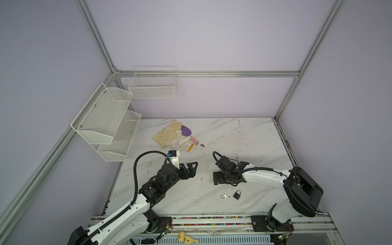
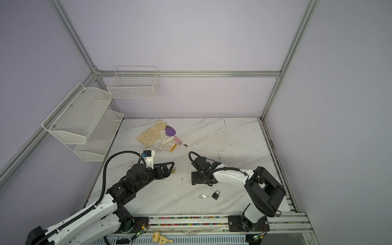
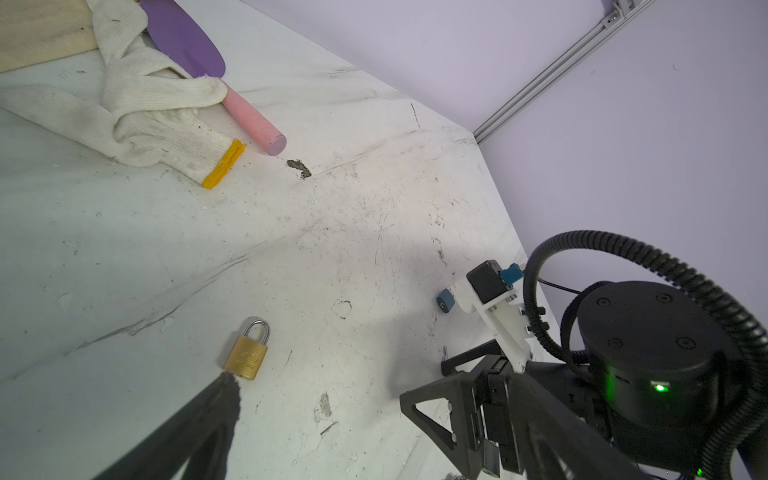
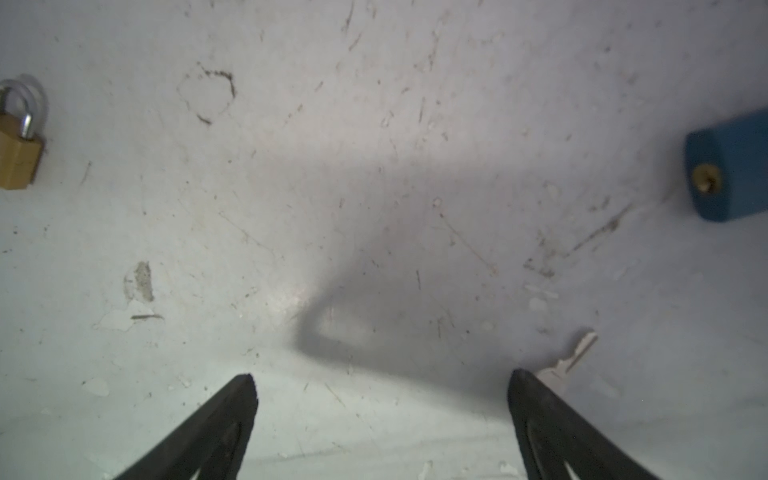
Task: Unlock with the key
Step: 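Move the right gripper over the keys while the left gripper advances toward the table center, then lower the right gripper onto the black-headed key and close on its ring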
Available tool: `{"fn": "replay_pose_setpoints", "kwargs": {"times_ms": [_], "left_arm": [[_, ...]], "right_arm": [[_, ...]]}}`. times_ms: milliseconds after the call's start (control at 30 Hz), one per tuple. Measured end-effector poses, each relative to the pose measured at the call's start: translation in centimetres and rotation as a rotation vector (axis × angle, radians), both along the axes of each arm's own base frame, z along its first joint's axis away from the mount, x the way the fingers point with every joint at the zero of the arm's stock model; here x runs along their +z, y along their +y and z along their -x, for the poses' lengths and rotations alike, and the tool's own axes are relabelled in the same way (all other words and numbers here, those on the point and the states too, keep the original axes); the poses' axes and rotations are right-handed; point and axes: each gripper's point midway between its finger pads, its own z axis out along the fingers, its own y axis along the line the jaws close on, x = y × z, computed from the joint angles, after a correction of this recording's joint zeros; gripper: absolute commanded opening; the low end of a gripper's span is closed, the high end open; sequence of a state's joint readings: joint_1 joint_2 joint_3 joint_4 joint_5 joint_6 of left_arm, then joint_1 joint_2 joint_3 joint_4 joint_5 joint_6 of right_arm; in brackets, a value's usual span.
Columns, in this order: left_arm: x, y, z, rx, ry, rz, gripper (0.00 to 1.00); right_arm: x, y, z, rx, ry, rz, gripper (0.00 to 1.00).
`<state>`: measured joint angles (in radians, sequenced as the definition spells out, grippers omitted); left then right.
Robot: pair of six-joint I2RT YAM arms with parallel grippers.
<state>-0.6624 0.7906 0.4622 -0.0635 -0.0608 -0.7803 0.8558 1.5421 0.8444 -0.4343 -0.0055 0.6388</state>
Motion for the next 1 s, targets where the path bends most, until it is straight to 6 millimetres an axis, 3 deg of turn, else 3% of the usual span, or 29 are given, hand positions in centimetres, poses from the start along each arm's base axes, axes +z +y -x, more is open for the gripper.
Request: {"fn": "replay_pose_setpoints", "kwargs": {"times_ms": [267,400,567,667,1000], "left_arm": [[-0.3,0.1,0.1,0.008,0.016,0.001,1.00],[-1.0,0.0,0.0,0.003,0.035,-0.014,1.00],[-2.2,-0.5,0.0,-0.018,0.068,-0.038,1.00],[-2.5,-0.7,0.1,-0.033,0.078,-0.046,1.00],[-3.4,-1.6,0.5,-0.075,0.095,-0.068,1.00]], "right_arm": [[2.2,-0.6,0.7,-0.030,-0.003,-0.038,0.96],[3.0,-1.5,0.0,-0.103,-0.008,-0.072,0.81],[2.2,-4.5,-0.6,-0.220,0.012,-0.069,0.64],[1.6,-5.7,-0.4,-0.260,0.026,-0.062,0.58],[0.7,-5.4,-0.4,-0.300,0.056,-0.120,0.39]]}}
